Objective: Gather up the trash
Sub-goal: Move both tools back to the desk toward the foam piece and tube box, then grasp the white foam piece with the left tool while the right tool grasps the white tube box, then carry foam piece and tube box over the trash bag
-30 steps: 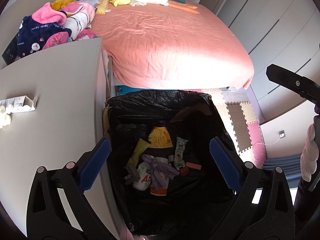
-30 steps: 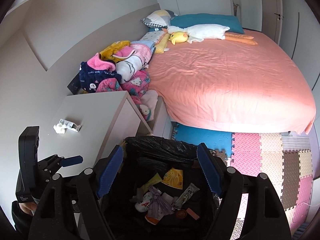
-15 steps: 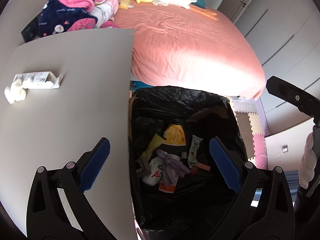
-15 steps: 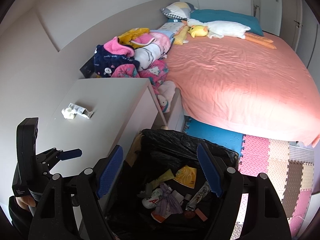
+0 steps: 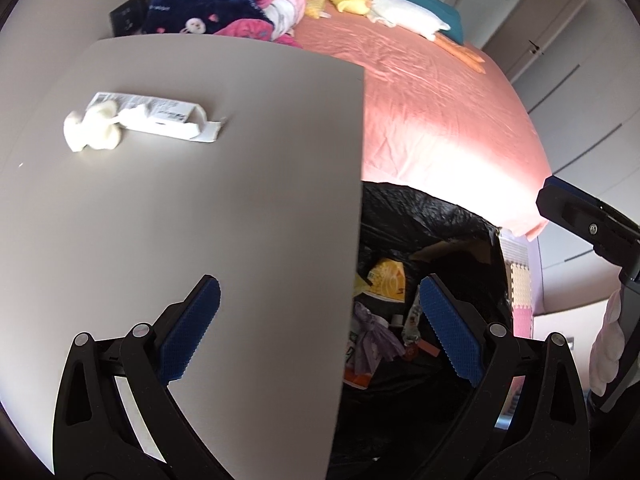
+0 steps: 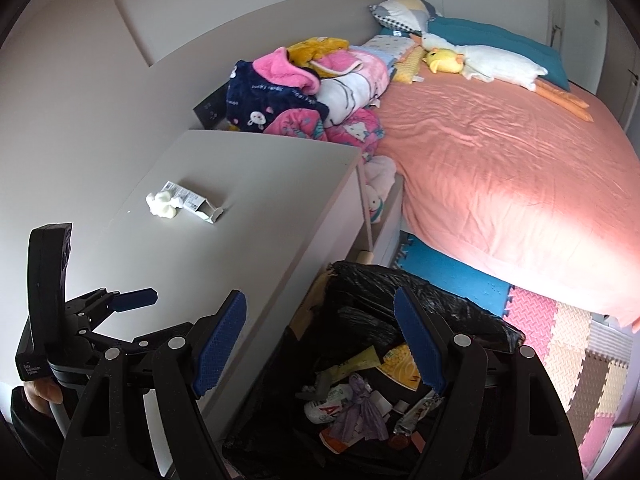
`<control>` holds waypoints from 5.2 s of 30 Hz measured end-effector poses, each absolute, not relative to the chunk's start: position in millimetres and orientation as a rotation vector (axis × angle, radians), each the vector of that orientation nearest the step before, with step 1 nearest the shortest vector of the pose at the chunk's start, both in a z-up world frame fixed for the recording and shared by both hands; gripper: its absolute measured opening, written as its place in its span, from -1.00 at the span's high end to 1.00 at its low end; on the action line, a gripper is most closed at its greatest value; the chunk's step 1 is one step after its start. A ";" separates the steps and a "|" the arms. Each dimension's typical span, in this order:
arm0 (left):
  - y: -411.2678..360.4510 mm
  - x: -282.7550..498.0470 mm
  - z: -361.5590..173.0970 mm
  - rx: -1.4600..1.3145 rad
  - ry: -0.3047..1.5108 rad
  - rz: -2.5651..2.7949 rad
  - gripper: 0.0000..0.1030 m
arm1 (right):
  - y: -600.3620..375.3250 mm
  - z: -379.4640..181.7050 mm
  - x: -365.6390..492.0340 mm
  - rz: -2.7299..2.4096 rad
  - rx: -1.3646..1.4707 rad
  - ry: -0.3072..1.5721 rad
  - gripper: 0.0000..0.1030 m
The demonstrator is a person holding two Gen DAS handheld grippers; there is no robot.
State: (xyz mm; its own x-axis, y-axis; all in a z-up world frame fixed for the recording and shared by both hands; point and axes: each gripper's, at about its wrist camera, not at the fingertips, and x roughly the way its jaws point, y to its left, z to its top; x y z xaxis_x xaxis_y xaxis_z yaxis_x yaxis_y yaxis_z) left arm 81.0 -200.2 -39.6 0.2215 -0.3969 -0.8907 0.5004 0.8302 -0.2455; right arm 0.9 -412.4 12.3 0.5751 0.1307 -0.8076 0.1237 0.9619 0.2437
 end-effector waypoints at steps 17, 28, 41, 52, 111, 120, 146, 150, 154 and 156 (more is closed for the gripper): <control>-128.6 136.7 -50.5 -0.062 1.221 -0.442 -0.87 | -348.6 -9.1 74.4 0.082 0.187 0.990 -0.49; -99.1 181.6 -51.3 -0.157 1.221 -0.387 -0.87 | -320.0 -20.6 112.7 0.100 0.129 0.989 -0.49; -82.1 244.6 -59.0 -0.356 1.264 -0.288 -0.87 | -293.6 -32.6 149.3 0.147 0.100 1.011 -0.49; -61.7 276.6 -79.6 -0.484 1.342 -0.121 -0.87 | -277.7 -36.2 173.9 0.194 0.087 1.006 -0.49; -98.9 212.8 -24.4 -0.071 1.141 -0.260 0.04 | -266.0 -26.0 169.9 0.263 0.025 1.025 0.44; -121.7 182.1 -9.5 -0.041 1.123 -0.315 0.04 | -289.0 -4.8 130.7 0.230 0.039 1.000 0.44; -174.5 114.3 -0.8 0.036 1.103 -0.450 0.01 | -343.1 15.3 31.3 0.159 0.101 0.958 0.44; -185.9 109.5 -1.6 0.051 1.104 -0.476 0.01 | -352.3 14.7 21.0 0.143 0.112 0.960 0.44; -196.4 106.5 -2.9 0.063 1.108 -0.501 0.00 | -360.6 16.2 12.6 0.119 0.119 0.952 0.44; -202.0 105.1 -3.3 0.067 1.108 -0.511 0.00 | -364.7 16.3 8.4 0.100 0.121 0.943 0.45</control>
